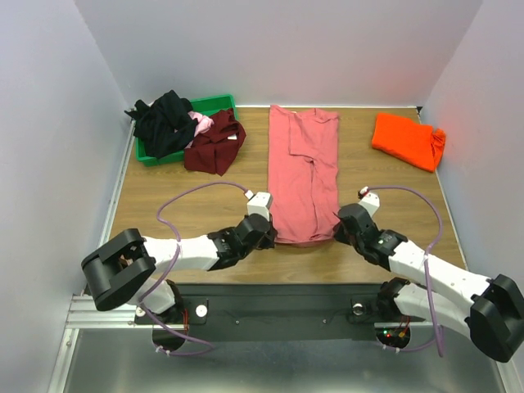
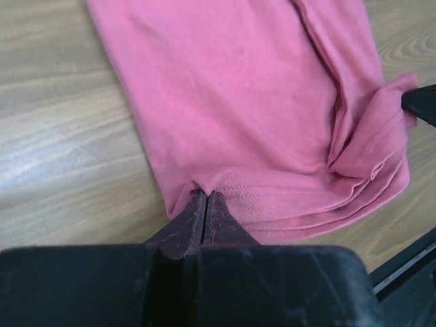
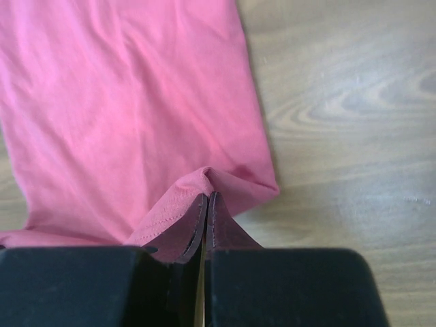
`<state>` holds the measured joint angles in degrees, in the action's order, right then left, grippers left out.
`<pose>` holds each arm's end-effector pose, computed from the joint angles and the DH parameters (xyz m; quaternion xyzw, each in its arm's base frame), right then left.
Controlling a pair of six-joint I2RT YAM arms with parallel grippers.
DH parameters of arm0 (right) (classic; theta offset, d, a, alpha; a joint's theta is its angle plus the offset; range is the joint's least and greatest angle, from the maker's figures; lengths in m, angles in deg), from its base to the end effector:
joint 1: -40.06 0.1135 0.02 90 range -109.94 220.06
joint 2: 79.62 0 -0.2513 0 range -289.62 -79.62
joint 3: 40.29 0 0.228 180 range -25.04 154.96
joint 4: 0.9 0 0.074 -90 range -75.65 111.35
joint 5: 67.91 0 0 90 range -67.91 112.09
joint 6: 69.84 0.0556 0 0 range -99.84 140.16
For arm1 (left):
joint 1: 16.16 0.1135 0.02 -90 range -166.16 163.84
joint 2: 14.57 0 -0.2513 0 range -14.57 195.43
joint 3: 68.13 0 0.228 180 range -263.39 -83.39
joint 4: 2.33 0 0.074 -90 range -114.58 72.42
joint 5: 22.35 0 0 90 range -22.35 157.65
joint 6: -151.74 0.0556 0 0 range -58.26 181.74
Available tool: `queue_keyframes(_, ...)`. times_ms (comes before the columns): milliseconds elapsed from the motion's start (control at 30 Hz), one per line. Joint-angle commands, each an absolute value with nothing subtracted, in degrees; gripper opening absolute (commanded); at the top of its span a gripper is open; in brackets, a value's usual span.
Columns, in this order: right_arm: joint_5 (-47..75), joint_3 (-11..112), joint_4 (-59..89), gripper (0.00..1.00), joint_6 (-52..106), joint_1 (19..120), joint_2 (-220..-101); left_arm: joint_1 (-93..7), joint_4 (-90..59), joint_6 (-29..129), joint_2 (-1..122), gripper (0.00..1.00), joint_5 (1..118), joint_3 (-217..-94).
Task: Fold and stack the t-shirts
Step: Fold the tshirt
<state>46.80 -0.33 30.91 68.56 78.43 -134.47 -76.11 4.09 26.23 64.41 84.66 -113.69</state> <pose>0.1564 0.0942 0.1698 0.1580 0.8976 0.1030 0.3985 0.1521 -0.2304 0.1769 0.1030 0.8405 -0.2976 0.4409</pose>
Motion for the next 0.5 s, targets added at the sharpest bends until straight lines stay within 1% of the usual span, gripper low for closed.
queue_keyframes(0,54.1,3.7,25.8,0.0,65.9,78.8,-135.3,-74.2,7.0,29.3,63.9,0.0,86.3,-117.1)
queue_keyframes(167,57.9,5.6,23.5,0.0,64.0,78.8,-137.8,-70.7,7.7,31.7,65.5,0.0,84.8,-118.8)
queue_keyframes(300,60.4,8.2,20.5,0.0,61.6,78.8,-143.1,-67.7,9.8,32.7,66.8,0.0,82.9,-119.7)
queue_keyframes(467,64.0,12.9,16.6,0.0,59.2,78.7,-152.5,-64.0,12.7,35.0,70.8,0.0,79.6,-122.7)
